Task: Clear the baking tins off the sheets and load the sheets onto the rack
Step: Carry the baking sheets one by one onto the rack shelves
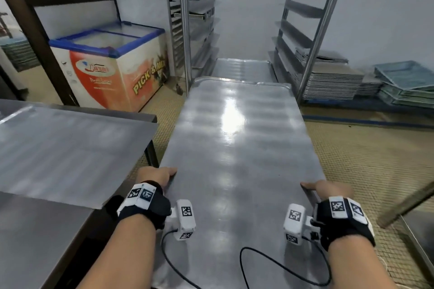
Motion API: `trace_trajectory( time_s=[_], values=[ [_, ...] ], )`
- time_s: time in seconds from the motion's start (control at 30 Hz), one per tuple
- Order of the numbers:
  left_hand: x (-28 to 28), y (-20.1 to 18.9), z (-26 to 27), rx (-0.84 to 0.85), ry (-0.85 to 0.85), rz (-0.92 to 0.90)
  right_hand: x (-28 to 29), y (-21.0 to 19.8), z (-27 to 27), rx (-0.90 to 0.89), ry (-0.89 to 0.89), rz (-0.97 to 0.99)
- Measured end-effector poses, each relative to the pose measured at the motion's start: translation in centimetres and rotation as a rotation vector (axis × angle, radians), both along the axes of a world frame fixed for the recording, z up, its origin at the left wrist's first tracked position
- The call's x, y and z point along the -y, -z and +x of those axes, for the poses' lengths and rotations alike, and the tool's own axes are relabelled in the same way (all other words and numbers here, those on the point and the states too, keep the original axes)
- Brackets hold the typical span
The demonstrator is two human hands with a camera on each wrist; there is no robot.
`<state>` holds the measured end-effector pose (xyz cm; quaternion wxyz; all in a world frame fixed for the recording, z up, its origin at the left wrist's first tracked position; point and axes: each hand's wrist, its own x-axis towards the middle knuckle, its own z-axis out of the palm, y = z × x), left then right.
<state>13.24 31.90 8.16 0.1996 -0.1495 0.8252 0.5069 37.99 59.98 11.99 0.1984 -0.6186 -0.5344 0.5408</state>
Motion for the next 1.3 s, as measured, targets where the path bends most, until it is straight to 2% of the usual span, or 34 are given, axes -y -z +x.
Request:
trace_trajectory(
  time_s=[0.2, 0.6, 1.0, 1.1, 1.3],
  values=[
    [-4.3, 0.3, -2.3, -0.004, -0.04, 0.027, -4.4, 1.2, -2.5, -0.01, 0.042, 0.017],
    [-10.7, 0.3, -9.1, -0.017, -0.031, -0.038, -11.1, 1.8, -10.2, 0.03, -0.023, 0.013],
    [-16.6, 0.0, -18.4, -0.006, -0.022, -0.028, -16.7, 1.4, -19.0, 0.065, -0.025, 0.003],
    [-18.1, 2.1, -22.5, -0.025, -0.026, -0.044, -18.2, 1.0, -21.4, 0.086, -0.013, 0.024],
    [-21.2, -0.4, -25.0, -0.017, 0.015, -0.072, -20.8, 0.8, -25.4, 0.077, 0.013, 0.039]
  ],
)
